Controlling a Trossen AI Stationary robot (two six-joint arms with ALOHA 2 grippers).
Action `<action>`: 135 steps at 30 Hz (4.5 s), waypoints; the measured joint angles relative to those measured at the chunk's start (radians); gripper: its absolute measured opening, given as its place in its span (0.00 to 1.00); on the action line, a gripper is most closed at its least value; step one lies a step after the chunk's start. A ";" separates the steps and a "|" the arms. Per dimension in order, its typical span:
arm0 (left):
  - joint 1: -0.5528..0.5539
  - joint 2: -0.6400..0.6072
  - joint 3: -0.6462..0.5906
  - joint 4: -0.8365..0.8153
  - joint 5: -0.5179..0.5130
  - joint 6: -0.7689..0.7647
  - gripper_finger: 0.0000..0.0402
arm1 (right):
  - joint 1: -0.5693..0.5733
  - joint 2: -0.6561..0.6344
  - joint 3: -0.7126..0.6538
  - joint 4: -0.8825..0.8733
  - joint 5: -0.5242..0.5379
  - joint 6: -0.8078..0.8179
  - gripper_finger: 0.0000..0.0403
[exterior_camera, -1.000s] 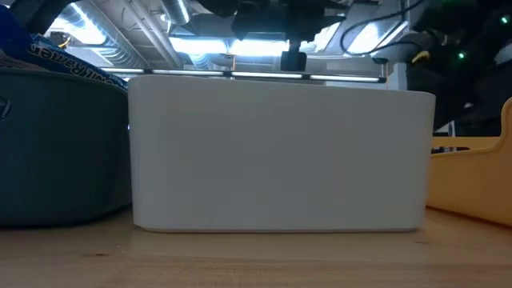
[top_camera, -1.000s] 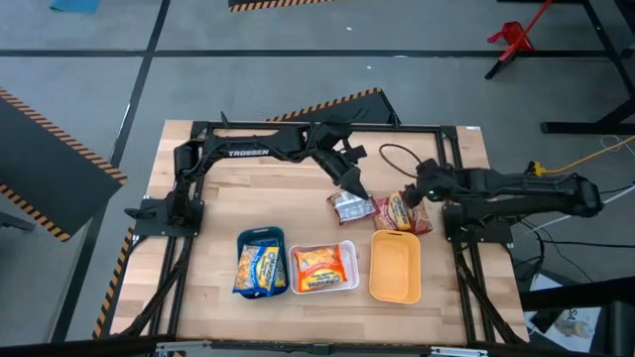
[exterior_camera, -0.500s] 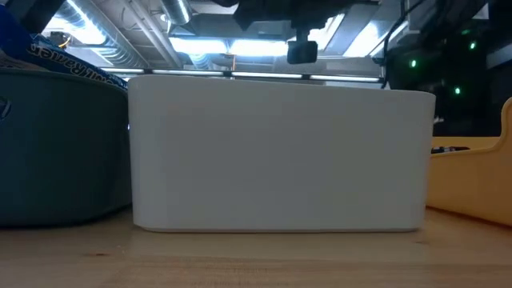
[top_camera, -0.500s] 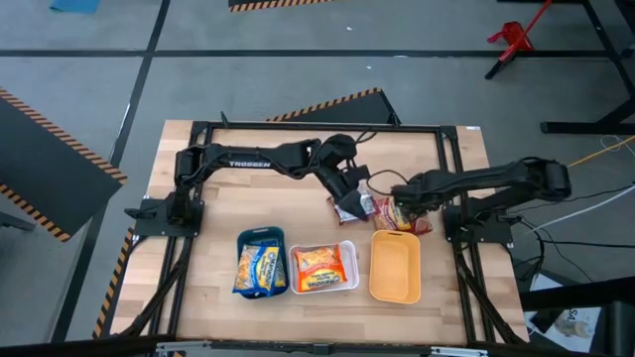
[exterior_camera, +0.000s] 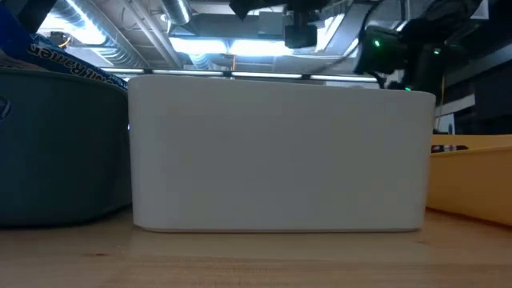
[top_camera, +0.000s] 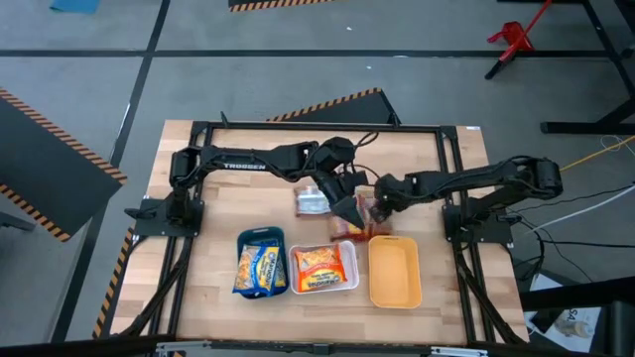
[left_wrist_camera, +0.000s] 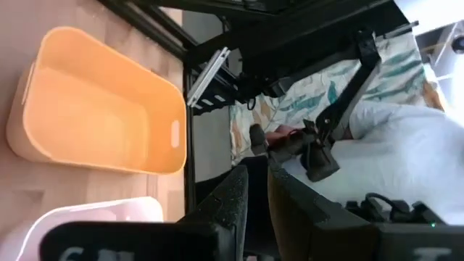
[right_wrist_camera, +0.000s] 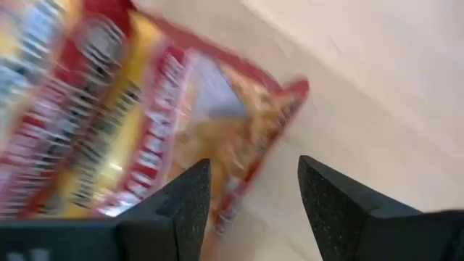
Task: Sort Maruchan noodles
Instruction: Move the red noodle packs to the center of the table, then put the left red noodle pack into the yellow bin
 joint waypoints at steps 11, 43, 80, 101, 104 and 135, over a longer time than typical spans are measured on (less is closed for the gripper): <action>0.016 -0.127 0.000 -0.384 -0.315 0.244 0.12 | 0.000 -0.058 0.077 -0.048 0.040 -0.139 0.48; 0.091 -0.148 -0.004 -0.810 -1.142 0.423 0.32 | 0.000 -0.092 0.100 0.070 0.112 -0.287 0.86; 0.052 -0.214 -0.675 -0.367 -0.808 0.245 0.73 | -0.072 -0.092 0.099 0.066 0.157 -0.217 0.86; 0.052 -0.102 -0.671 -0.322 -0.912 0.269 0.38 | -0.072 -0.092 0.099 0.053 0.136 -0.217 0.86; 0.052 -0.101 -0.672 -0.320 -0.931 0.268 0.27 | -0.072 -0.092 0.099 0.054 0.136 -0.216 0.86; 0.010 -0.491 -0.656 -0.346 -0.985 0.016 0.00 | -0.300 -0.092 0.099 0.030 0.195 -0.326 0.86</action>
